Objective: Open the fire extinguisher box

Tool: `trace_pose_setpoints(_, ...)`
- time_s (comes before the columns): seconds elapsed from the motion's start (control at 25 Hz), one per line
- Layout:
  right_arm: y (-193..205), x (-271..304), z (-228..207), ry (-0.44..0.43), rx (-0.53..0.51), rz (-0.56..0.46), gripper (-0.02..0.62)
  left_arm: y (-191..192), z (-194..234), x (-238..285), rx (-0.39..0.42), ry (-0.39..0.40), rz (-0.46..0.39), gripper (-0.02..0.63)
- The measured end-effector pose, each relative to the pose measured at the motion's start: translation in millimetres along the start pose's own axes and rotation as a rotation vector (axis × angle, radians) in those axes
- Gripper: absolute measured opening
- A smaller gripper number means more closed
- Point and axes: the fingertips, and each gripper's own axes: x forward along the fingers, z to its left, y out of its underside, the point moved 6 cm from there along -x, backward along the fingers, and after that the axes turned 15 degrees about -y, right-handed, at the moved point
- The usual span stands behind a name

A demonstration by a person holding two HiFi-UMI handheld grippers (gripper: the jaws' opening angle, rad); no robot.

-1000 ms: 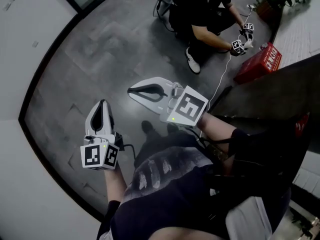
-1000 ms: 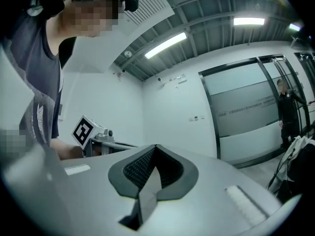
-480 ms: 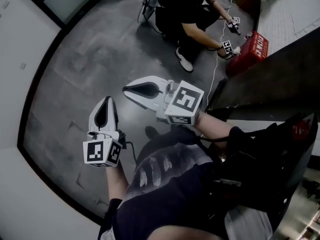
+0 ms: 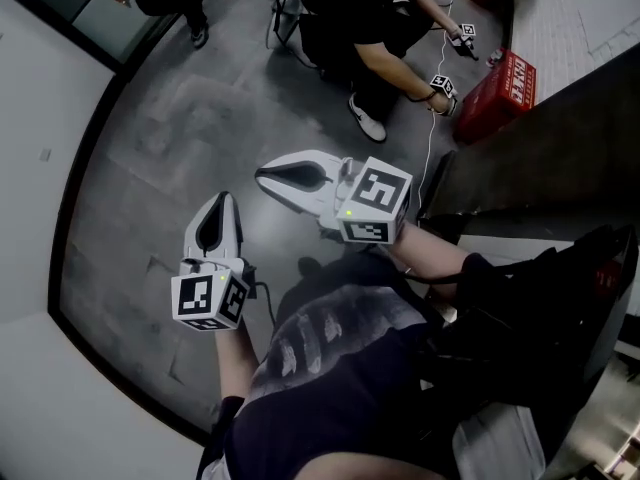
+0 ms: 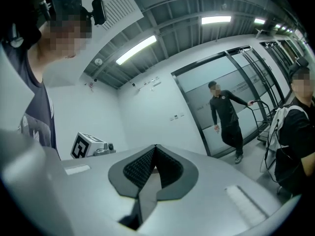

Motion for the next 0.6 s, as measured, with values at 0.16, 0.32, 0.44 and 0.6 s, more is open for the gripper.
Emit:
trace_pose_setpoints(0.16,-10,-20,-26,0.015,0.022,-0.021,0.002,-14,-16,25,0.005,0.006,0.002,0.002)
trace_pose_setpoints(0.32,-15,-32,-44,0.015,0.024,-0.029,0.002,-21,-32,46,0.017,0.004,0.007,0.002)
trace_pose_setpoints(0.44,-18,-37,-57,0.014,0.025,-0.029,0.002,-18,-38,60,0.039,0.01,0.026,0.002)
trace_pose_setpoints(0.6,-25,-41,-70,0.014,0.021,-0.028,0.002,-18,-38,74,0.059,0.016,0.032,0.002)
